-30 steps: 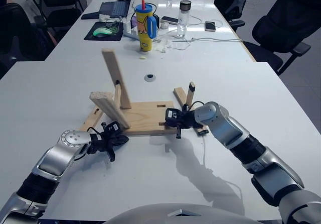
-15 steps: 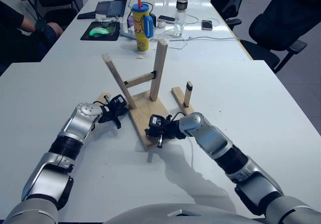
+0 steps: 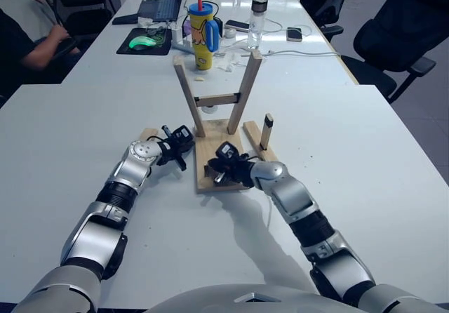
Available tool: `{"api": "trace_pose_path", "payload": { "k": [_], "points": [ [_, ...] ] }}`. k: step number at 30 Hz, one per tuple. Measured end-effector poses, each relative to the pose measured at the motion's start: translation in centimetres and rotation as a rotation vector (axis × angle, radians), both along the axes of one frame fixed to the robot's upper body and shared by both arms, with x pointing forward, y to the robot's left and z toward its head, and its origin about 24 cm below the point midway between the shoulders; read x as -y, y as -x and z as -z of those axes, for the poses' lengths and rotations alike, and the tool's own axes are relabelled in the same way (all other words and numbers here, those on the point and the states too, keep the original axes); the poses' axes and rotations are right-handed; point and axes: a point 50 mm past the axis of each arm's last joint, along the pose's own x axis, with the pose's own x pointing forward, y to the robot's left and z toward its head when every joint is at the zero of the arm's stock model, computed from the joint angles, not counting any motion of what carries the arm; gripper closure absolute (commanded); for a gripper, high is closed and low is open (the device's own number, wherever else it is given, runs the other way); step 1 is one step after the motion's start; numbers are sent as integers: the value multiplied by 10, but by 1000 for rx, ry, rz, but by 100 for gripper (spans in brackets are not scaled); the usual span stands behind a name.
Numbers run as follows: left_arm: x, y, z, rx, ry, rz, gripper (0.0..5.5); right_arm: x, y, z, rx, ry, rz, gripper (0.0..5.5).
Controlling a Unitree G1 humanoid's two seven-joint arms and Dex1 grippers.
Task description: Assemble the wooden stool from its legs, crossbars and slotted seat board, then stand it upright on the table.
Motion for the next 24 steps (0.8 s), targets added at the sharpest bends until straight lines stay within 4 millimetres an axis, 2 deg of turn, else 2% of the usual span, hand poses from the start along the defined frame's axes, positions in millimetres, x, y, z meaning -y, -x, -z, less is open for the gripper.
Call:
{"api": "trace_pose_path", "payload": {
  "k": [3, 6, 8, 11, 15, 20, 24],
  "points": [
    [-8, -1, -9, 41, 11, -21, 519, 18, 12, -15, 41, -93, 77, 519],
    [-32, 5, -22, 112, 83, -127, 478, 50, 26, -12, 0, -107, 185, 476],
    [-51, 18, -32, 164, 266, -252, 444, 86, 32, -3, -35, -54, 332, 442],
    [-56, 38, -44, 212, 498, -335, 401, 117, 32, 0, -34, 10, 453, 395],
    [-38, 58, -42, 182, 682, -343, 342, 129, 28, 4, -58, 10, 516, 335],
    [-28, 57, -44, 168, 724, -348, 276, 122, 23, 13, -95, 15, 496, 266],
    [-24, 55, -46, 155, 722, -336, 273, 119, 16, 14, -93, 21, 483, 214]
  ]
}}
